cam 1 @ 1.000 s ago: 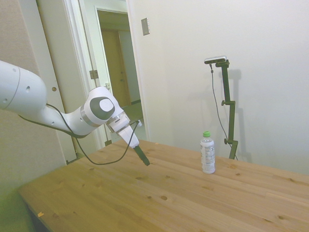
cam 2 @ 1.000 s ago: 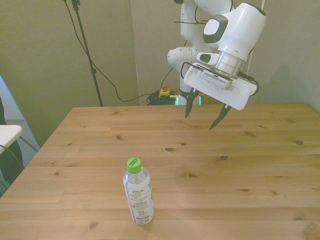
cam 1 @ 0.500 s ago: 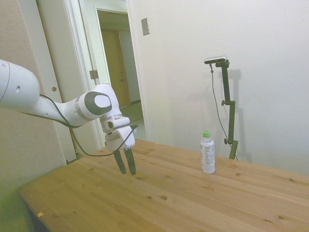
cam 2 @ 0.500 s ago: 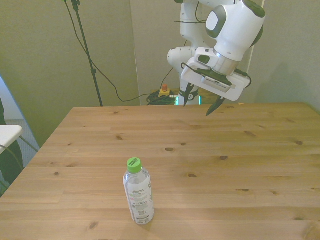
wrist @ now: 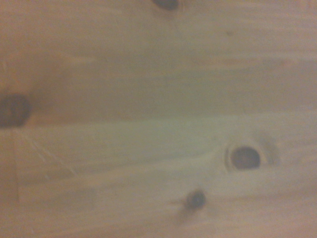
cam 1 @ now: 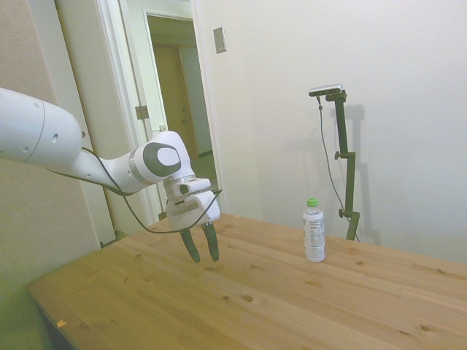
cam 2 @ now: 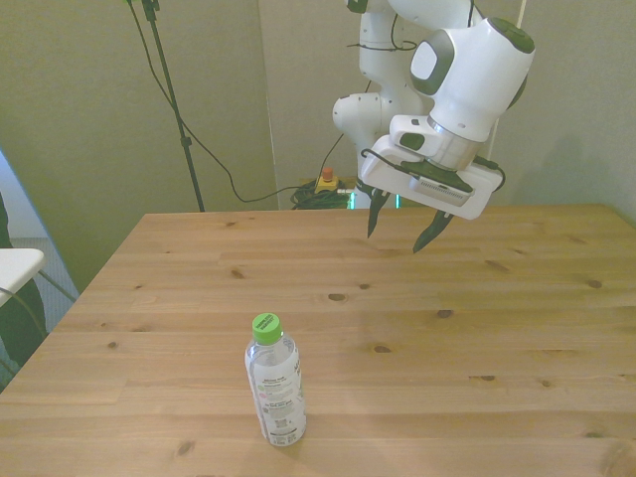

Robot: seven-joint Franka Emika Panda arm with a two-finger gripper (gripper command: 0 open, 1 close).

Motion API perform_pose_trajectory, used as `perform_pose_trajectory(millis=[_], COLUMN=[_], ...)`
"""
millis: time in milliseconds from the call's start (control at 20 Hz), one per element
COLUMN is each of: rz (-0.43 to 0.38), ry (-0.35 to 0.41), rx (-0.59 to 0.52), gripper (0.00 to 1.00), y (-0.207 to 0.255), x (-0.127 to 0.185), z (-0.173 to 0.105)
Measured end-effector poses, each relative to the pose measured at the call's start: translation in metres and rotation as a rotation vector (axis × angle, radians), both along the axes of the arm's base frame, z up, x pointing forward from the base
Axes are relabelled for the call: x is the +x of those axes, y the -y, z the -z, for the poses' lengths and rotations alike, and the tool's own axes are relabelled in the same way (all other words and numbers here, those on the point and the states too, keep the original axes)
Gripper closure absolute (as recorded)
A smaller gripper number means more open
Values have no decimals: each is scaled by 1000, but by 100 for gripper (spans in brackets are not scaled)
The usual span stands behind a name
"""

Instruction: Stand the water bottle

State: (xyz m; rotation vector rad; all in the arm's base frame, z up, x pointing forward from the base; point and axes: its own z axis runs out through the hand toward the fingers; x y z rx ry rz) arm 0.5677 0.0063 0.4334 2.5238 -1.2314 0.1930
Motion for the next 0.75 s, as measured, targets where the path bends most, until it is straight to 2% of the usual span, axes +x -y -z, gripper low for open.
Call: perform_pose_trajectory(millis=[200, 300, 500, 750], rz=[-22, -24, -17, -46], ry=[86, 104, 98, 78], rx=[30, 51, 101, 156], gripper=[0, 0, 0, 0], y=[-3, -6, -13, -22], x=[7, 8, 7, 4], z=[3, 5, 7, 9])
